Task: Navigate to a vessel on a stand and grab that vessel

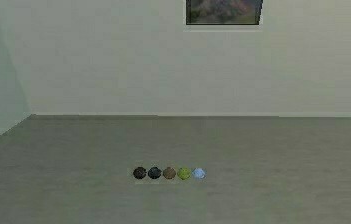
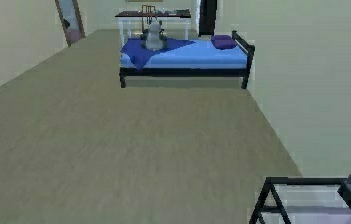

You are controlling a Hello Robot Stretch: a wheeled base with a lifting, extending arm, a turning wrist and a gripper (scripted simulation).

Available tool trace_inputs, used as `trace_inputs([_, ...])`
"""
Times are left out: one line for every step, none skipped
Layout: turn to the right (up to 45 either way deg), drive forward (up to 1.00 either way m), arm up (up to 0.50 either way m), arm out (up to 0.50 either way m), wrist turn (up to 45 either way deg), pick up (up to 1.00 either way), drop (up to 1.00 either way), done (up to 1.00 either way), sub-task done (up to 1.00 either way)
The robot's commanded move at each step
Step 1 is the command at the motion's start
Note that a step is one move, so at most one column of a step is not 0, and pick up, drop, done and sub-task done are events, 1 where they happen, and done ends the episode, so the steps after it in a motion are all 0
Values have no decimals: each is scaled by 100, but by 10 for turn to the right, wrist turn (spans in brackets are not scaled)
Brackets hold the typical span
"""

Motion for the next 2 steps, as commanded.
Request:
trace_inputs([-450,0,0,0,0,0,0,0,0])
trace_inputs([-420,0,0,0,0,0,0,0,0])
